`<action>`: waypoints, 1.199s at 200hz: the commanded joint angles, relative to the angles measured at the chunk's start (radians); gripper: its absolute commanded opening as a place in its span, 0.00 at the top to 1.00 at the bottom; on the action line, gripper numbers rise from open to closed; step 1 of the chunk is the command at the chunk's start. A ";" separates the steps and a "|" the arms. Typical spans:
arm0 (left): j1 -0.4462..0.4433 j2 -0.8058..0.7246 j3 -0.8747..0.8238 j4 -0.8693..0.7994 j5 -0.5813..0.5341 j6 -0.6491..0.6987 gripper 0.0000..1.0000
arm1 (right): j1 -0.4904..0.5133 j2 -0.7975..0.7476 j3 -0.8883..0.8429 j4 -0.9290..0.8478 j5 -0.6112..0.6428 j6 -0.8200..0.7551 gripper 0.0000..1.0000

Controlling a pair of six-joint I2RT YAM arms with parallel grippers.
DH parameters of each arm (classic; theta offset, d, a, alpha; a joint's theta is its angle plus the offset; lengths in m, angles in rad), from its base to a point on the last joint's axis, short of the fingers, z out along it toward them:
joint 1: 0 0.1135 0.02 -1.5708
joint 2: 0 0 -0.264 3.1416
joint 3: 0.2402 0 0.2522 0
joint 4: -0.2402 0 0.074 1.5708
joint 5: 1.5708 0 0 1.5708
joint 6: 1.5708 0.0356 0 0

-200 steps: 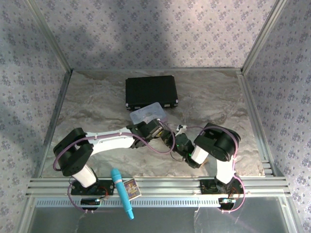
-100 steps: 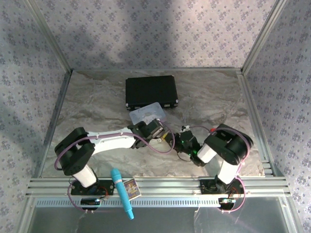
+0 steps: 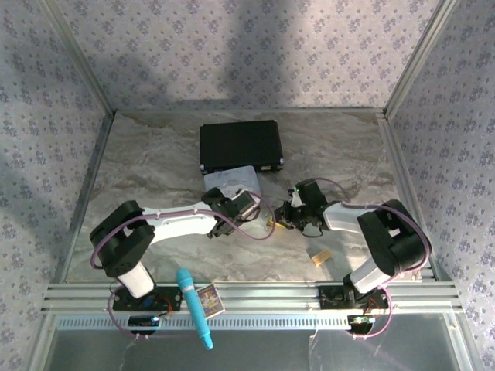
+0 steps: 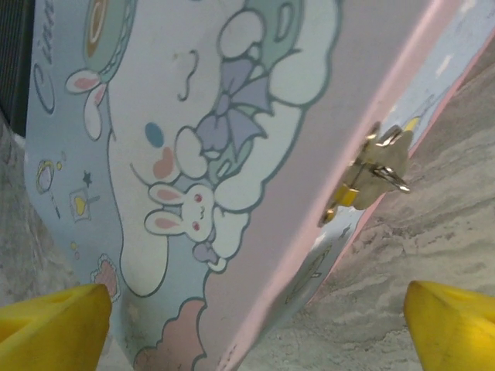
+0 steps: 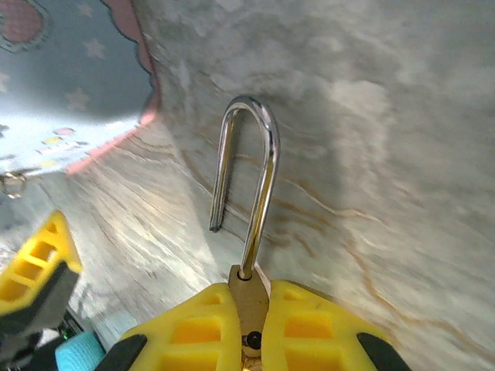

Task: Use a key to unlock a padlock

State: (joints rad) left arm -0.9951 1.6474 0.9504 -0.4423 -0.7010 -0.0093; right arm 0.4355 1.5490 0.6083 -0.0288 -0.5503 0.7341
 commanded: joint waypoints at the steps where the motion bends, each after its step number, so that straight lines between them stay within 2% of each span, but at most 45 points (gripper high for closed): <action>1: 0.004 -0.026 0.014 0.008 -0.062 -0.102 0.00 | -0.044 0.020 0.020 -0.456 0.072 -0.226 1.00; 14: 0.012 -0.019 0.020 -0.007 -0.099 -0.140 0.00 | -0.055 0.021 0.062 -0.530 0.121 -0.273 1.00; 29: 0.026 -0.027 0.012 -0.024 -0.142 -0.178 0.00 | -0.055 0.033 0.120 -0.630 0.194 -0.316 0.94; 53: 0.058 -0.083 -0.030 0.002 -0.101 -0.213 0.00 | -0.064 0.012 0.161 -0.664 0.254 -0.324 0.82; 80: 0.076 -0.130 -0.069 0.017 -0.085 -0.224 0.00 | -0.064 -0.005 0.204 -0.691 0.277 -0.328 0.58; 100: 0.079 -0.166 -0.092 0.023 -0.070 -0.234 0.00 | -0.057 -0.027 0.224 -0.698 0.292 -0.330 0.48; 132: 0.083 -0.358 -0.192 0.114 0.075 -0.236 0.00 | -0.057 -0.134 0.262 -0.701 0.365 -0.339 0.30; 148: 0.111 -0.483 -0.236 0.139 0.152 -0.259 0.00 | -0.055 -0.222 0.285 -0.670 0.453 -0.359 0.27; 153: 0.134 -0.518 -0.246 0.144 0.158 -0.281 0.00 | -0.058 -0.253 0.285 -0.645 0.493 -0.362 0.25; 154: 0.137 -0.527 -0.248 0.145 0.158 -0.284 0.00 | -0.057 -0.258 0.283 -0.640 0.503 -0.362 0.23; 158: 0.158 -0.559 -0.256 0.147 0.156 -0.306 0.00 | -0.056 -0.289 0.280 -0.621 0.543 -0.359 0.04; 161: 0.180 -0.583 -0.262 0.149 0.155 -0.319 0.00 | -0.056 -0.309 0.278 -0.606 0.576 -0.363 0.01; 180: 0.334 -0.707 -0.284 0.145 0.149 -0.376 0.00 | -0.072 -0.429 0.228 -0.463 0.750 -0.436 0.01; 191: 0.418 -0.754 -0.300 0.176 0.170 -0.320 0.00 | -0.093 -0.492 0.164 -0.347 0.828 -0.524 0.01; 210: 0.540 -0.772 -0.366 0.324 0.047 -0.215 0.00 | -0.133 -0.584 0.033 -0.122 0.938 -0.654 0.01; 221: 0.614 -0.746 -0.404 0.423 -0.011 -0.171 0.00 | -0.187 -0.620 -0.038 -0.014 0.962 -0.714 0.01; 240: 0.753 -0.664 -0.444 0.534 -0.025 -0.178 0.00 | -0.313 -0.627 -0.138 0.124 0.933 -0.716 0.01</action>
State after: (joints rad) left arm -0.3706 0.8982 0.5594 -0.1036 -0.6544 -0.2409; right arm 0.2367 0.9264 0.5793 -0.1581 0.2871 0.1265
